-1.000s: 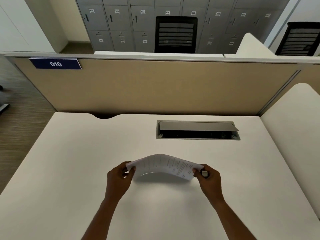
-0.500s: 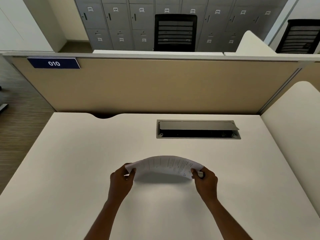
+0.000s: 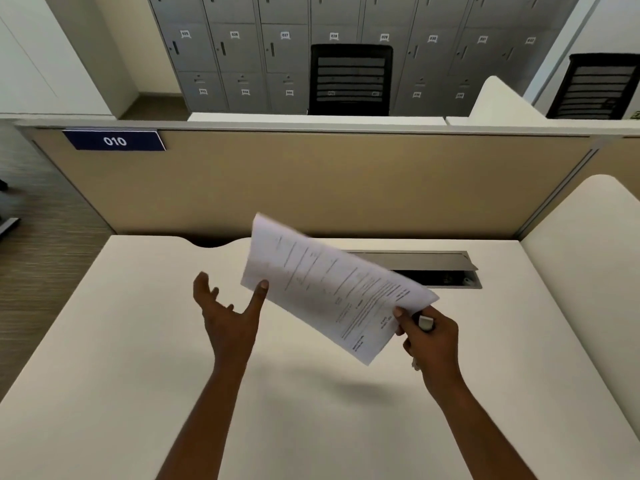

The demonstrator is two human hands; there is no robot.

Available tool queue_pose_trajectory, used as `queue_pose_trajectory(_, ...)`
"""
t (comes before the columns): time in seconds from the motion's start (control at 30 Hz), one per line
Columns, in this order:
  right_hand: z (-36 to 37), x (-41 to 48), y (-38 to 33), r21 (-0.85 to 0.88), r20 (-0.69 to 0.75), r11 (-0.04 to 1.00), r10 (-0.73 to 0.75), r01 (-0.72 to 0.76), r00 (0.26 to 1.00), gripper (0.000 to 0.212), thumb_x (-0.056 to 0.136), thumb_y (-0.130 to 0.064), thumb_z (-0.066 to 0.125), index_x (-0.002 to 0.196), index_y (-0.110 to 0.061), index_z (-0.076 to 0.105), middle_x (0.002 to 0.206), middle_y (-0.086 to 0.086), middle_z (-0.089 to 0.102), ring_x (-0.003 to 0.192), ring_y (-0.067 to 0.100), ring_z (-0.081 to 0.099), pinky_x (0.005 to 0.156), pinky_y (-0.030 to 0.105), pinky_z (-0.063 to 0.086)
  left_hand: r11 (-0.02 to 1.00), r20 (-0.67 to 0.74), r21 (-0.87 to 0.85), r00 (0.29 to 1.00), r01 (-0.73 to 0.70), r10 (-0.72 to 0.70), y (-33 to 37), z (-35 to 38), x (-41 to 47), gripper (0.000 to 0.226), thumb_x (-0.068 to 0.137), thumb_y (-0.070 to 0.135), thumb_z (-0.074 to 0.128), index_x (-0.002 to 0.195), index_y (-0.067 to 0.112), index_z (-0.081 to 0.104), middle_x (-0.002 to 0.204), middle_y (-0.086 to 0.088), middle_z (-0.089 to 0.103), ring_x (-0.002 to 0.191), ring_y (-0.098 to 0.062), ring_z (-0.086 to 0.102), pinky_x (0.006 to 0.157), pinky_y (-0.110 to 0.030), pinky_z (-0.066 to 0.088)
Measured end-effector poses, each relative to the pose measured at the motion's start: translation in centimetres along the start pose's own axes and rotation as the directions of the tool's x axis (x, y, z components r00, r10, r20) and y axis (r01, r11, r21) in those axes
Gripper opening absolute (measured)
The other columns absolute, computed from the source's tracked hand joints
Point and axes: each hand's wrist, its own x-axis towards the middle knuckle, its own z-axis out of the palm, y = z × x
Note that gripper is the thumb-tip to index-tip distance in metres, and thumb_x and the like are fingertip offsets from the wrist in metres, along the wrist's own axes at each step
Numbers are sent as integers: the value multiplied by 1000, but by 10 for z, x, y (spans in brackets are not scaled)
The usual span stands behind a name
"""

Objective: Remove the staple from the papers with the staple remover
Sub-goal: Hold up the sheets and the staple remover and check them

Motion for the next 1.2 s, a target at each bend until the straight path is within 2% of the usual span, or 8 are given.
queue_pose_trajectory(0.07, -1, -2, -10, 87, 13, 993, 81, -82, 997, 25, 87, -18, 75, 77, 0, 62, 62, 13, 61, 49, 22, 39, 42, 25, 27, 956, 94, -192, 974, 220, -205, 7, 7, -14, 118, 66, 46, 93, 156, 31, 18, 162, 8, 26, 138, -16, 45, 102, -39, 46)
queue_pose_trajectory(0.13, 1, -7, -18, 188, 41, 969, 153, -158, 987, 17, 86, -15, 75, 82, -1, 66, 64, 13, 58, 54, 20, 44, 42, 26, 28, 829, 300, -385, 904, 406, -304, 6, 12, -29, 123, 51, 49, 97, 152, 32, 29, 156, 4, 42, 131, -18, 57, 100, -42, 51)
queue_pose_trajectory(0.3, 7, -20, -16, 367, 110, 873, 303, -322, 947, 11, 86, -8, 73, 94, -5, 68, 68, 7, 56, 57, 12, 51, 40, 21, 31, 648, 650, -484, 738, 588, -184, 19, 25, -63, 63, 72, 32, 81, 132, 23, 62, 130, -8, 69, 110, -26, 69, 89, -48, 57)
queue_pose_trajectory(0.43, 11, -32, -6, 422, 125, 812, 387, -402, 913, 13, 85, -8, 74, 95, -8, 68, 74, 5, 60, 57, 11, 51, 39, 20, 31, 702, 618, -488, 773, 518, -141, 36, 34, -79, 52, 82, 14, 73, 132, 16, 62, 129, -11, 70, 117, -31, 68, 92, -48, 57)
queue_pose_trajectory(0.6, 18, -41, -1, 440, 130, 796, 401, -415, 907, 19, 85, -8, 74, 103, -6, 67, 73, 3, 62, 54, 9, 52, 39, 20, 32, 806, 558, -390, 811, 445, -178, 40, 37, -85, 33, 78, 12, 78, 110, 21, 75, 118, -11, 75, 106, -32, 73, 88, -50, 60)
queue_pose_trajectory(0.87, 8, -42, -7, 369, 256, 867, 253, -336, 933, 32, 86, -9, 73, 116, -15, 66, 85, 8, 64, 65, 18, 56, 46, 25, 33, 849, 512, -358, 842, 389, -170, 51, 31, -67, 28, 82, 3, 73, 107, 15, 73, 109, -9, 78, 100, -31, 75, 88, -50, 59)
queue_pose_trajectory(1.07, -10, -32, 4, 513, 361, 653, 425, -558, 830, 34, 85, 15, 55, 114, -3, 52, 118, 34, 62, 71, 26, 58, 59, 32, 50, 850, 487, -366, 856, 378, -171, 54, 21, -48, 31, 84, -2, 72, 113, 8, 71, 112, -12, 77, 103, -34, 73, 90, -51, 59)
queue_pose_trajectory(1.2, -15, -33, 5, 542, 306, 679, 390, -495, 869, 29, 90, 2, 63, 118, -4, 58, 113, 20, 71, 82, 30, 71, 71, 41, 58, 845, 495, -378, 854, 378, -161, 58, 14, -42, 33, 84, -3, 72, 115, 6, 70, 114, -14, 76, 103, -35, 73, 86, -46, 62)
